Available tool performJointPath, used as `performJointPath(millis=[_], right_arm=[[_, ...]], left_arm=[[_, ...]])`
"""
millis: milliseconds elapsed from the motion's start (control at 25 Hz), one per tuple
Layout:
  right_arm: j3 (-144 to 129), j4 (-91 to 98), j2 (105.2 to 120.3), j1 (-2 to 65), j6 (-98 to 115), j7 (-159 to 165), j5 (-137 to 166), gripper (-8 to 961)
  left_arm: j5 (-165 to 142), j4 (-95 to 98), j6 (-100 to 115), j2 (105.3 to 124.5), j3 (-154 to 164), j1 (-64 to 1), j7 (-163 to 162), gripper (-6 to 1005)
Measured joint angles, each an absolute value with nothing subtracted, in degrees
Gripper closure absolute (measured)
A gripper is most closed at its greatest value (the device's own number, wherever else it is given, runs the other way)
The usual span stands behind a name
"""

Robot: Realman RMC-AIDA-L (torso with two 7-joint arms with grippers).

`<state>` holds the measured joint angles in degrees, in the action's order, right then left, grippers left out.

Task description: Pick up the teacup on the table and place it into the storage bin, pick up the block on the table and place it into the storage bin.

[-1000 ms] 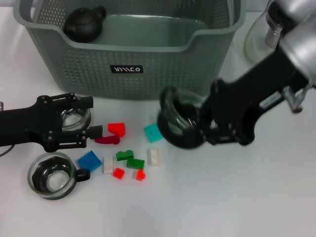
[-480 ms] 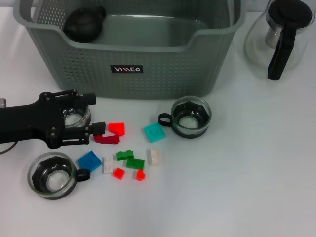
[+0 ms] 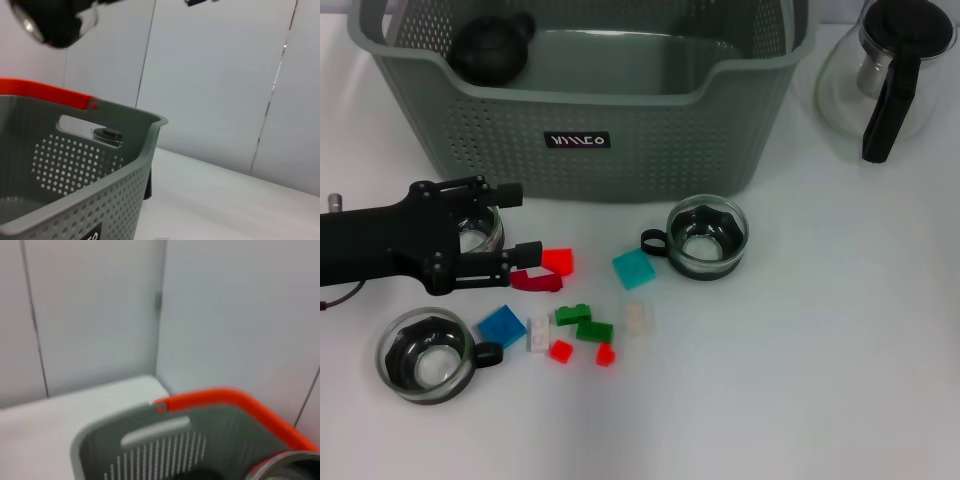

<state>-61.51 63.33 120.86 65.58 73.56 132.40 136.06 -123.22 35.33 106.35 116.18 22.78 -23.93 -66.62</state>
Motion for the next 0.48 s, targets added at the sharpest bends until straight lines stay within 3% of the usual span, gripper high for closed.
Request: performJointPath(millis=[480], right_arm=[[-64.59, 37.80, 120.45, 75.09, 54.34, 134.43, 142.72, 891]], left_arm=[[-123.22, 35.33, 106.08, 116.57, 22.76, -24.14, -66.65, 205]])
